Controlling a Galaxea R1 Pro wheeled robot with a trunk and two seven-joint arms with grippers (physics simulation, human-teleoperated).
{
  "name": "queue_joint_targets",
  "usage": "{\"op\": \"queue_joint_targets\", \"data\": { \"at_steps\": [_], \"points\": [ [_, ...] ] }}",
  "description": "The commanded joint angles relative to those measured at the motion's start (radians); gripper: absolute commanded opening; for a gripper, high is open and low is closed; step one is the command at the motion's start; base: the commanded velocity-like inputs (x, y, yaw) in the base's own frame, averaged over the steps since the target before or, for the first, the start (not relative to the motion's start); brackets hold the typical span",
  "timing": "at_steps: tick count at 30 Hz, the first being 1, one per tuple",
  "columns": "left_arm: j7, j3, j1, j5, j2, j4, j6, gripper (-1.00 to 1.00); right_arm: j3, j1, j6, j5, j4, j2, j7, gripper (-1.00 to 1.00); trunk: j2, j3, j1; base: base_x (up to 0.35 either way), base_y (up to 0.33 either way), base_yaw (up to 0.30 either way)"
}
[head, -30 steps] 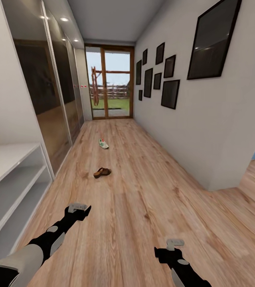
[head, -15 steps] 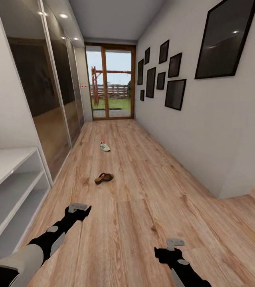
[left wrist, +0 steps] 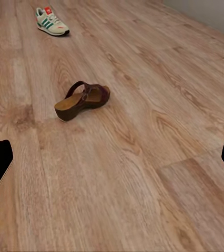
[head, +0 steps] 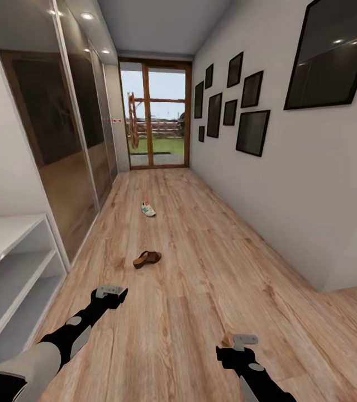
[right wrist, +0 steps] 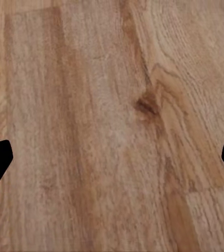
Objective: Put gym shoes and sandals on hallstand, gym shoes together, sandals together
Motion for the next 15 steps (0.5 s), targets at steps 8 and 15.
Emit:
{"op": "queue_joint_targets", "data": {
  "at_steps": [8, 15],
  "points": [
    [-0.004, -0.007, -0.001, 0.011, 0.001, 0.001, -0.002, 1.0, 0.009, 0.0, 0.005, -0.009, -0.002, -0.002, -0.007, 1.0, 0.0, -0.001, 0.0, 0.326, 0.082, 0.0],
    [-0.004, -0.007, -0.001, 0.01, 0.001, 0.001, -0.002, 1.0, 0.009, 0.0, 0.005, -0.009, -0.002, -0.002, -0.007, 1.0, 0.0, -0.001, 0.0, 0.326, 0.082, 0.0]
  ]
}}
